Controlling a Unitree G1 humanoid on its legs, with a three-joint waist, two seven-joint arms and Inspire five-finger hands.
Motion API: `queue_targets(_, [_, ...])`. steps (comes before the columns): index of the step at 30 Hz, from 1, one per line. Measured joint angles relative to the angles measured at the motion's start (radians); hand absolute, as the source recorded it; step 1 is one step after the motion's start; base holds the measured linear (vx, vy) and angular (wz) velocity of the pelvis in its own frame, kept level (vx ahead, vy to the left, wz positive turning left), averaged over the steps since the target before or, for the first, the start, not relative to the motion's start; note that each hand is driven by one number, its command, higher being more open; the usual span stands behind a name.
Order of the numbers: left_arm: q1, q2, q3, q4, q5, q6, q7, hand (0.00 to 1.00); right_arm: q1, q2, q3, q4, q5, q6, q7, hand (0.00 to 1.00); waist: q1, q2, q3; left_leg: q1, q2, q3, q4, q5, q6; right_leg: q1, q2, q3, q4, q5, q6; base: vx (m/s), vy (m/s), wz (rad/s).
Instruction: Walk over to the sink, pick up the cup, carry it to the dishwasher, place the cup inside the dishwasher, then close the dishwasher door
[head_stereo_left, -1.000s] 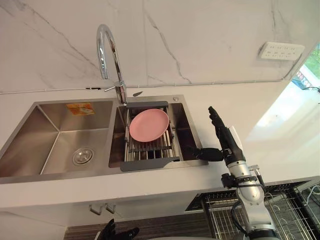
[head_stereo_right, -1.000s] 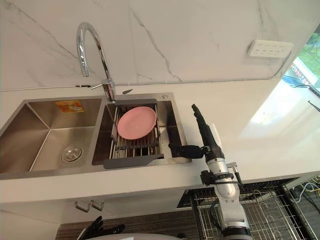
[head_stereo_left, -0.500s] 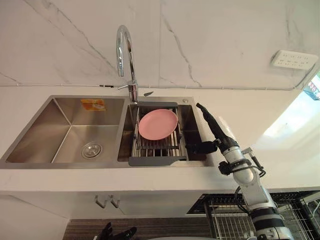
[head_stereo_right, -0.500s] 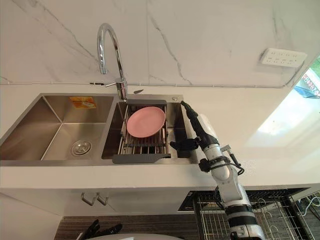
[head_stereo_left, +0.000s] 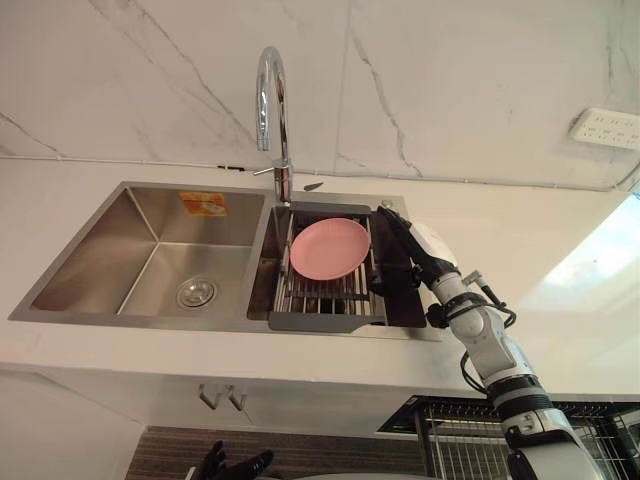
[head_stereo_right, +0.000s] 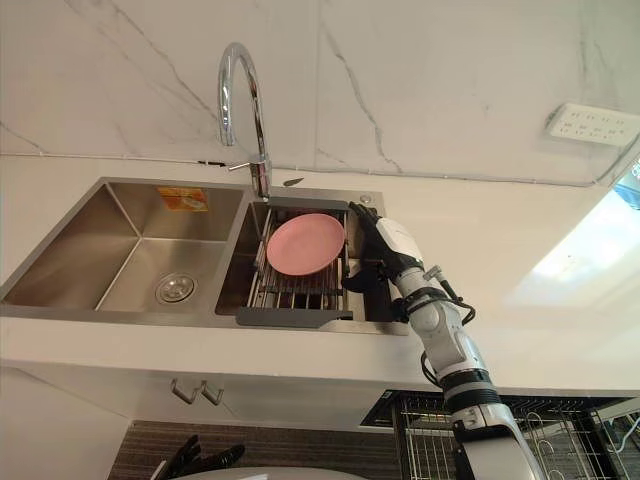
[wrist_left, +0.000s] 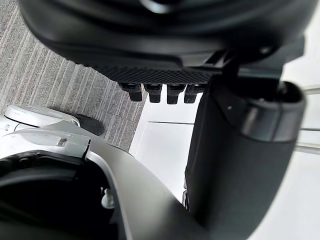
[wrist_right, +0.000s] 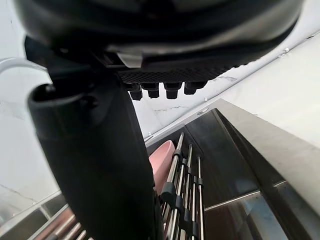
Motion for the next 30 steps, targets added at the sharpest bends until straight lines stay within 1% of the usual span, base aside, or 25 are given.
queue_targets(4, [0.0, 0.0, 0.0, -0.012, 0.004, 0.003, 0.0, 1.0, -0.035, -0.001, 0.022, 0.034, -0.023, 0.002, -0.004, 1.0, 0.004, -0.002, 0.009, 0.0, -0.005, -0.004, 0.0, 0.002, 0.003, 0.001, -0.003, -0.001, 0.003, 0.0, 0.001, -0.02, 0.016, 0.04])
queue_targets(7, [0.0, 0.0, -0.001, -0.02, 0.011, 0.007, 0.0, 1.0, -0.046, -0.001, 0.033, 0.044, -0.047, 0.002, -0.007, 1.0, 0.013, -0.003, 0.01, -0.001, -0.006, -0.008, 0.0, 0.002, 0.003, 0.002, -0.005, -0.004, 0.004, 0.0, 0.001, 0.0, 0.011, 0.03])
queue_targets(13, [-0.001, 0.0, -0.002, -0.031, 0.017, 0.011, -0.001, 1.0, -0.116, -0.001, 0.045, 0.118, -0.142, 0.002, -0.025, 1.0, 0.023, -0.004, 0.02, -0.001, -0.008, -0.013, 0.0, 0.005, 0.004, 0.004, -0.007, -0.009, 0.005, 0.0, 0.002, -0.01, 0.002, 0.01])
queue_targets(23, [0.0, 0.001, -0.004, -0.048, 0.017, 0.02, -0.002, 1.0, -0.169, -0.016, 0.085, 0.156, -0.217, 0.005, -0.045, 1.0, 0.034, -0.008, 0.027, -0.001, -0.014, -0.032, -0.001, 0.008, 0.008, 0.015, -0.013, -0.028, 0.006, -0.002, 0.005, -0.01, 0.006, 0.05])
queue_targets(30, [-0.001, 0.001, -0.004, -0.054, 0.017, 0.019, -0.004, 1.0, -0.203, -0.025, 0.102, 0.213, -0.24, 0.006, -0.067, 1.0, 0.041, -0.008, 0.035, -0.001, -0.014, -0.036, -0.001, 0.01, 0.007, 0.017, -0.013, -0.033, 0.006, -0.002, 0.005, 0.0, 0.0, 0.0])
